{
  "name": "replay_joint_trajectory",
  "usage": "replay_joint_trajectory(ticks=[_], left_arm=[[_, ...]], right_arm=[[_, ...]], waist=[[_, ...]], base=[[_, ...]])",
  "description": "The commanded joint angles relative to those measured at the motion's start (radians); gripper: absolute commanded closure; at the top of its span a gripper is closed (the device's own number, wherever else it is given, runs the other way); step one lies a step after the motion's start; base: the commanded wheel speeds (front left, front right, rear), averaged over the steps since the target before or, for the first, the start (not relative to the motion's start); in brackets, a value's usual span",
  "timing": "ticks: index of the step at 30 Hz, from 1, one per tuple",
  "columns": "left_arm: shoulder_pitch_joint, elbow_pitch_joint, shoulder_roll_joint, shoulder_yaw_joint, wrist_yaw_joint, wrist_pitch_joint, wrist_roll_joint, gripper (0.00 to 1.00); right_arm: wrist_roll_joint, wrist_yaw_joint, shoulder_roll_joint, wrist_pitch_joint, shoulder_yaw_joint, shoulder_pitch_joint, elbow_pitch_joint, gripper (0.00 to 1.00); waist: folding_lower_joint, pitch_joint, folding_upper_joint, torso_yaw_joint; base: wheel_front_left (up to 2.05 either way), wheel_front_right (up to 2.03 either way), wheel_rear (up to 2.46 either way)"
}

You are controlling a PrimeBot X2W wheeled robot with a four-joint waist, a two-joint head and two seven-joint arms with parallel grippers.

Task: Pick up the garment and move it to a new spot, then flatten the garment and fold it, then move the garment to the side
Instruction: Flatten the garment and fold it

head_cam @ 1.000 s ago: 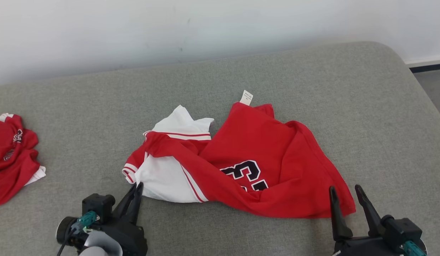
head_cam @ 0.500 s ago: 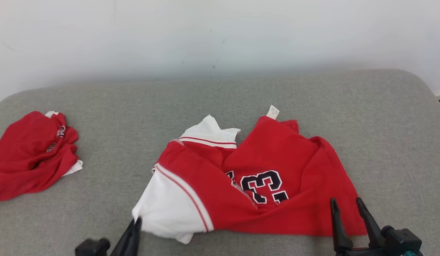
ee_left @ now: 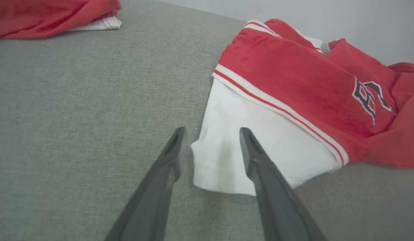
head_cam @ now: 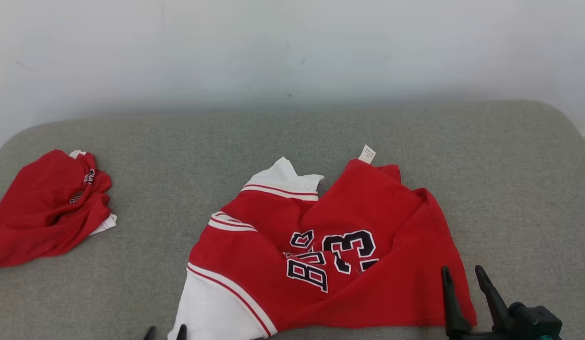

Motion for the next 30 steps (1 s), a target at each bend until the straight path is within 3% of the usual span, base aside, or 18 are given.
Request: replay_joint_trajectory(ticks=[1, 12, 30], left_arm=[[-0.014, -0.009, 0.003, 0.012, 0.005, -0.005, 0.012, 0.0], [-0.013, -0.196, -0.029, 0.137, 0.027, -0.005, 0.127, 0.0], [0.081, -0.213, -0.03, 0.193, -0.001, -0.005, 0.25, 0.0]], right_arm=[[0.001, 0.001, -0.001, 0.0, -0.001, 0.01, -0.009, 0.0], [-0.013, 0.001, -0.006, 0.0, 0.007, 0.024, -0.056, 0.0], [-0.052, 0.001, -0.033, 0.026, 0.01, 0.114, -0.136, 0.0]], waist=[[-0.0001, -0.013, 0.0, -0.001], [-0.0001, -0.065, 0.0, -0.006], [-0.0001, -0.11, 0.0, 0.004]], base=[[0.0, 0.0, 0.0], [0.0, 0.0, 0.0], [0.0, 0.0, 0.0]])
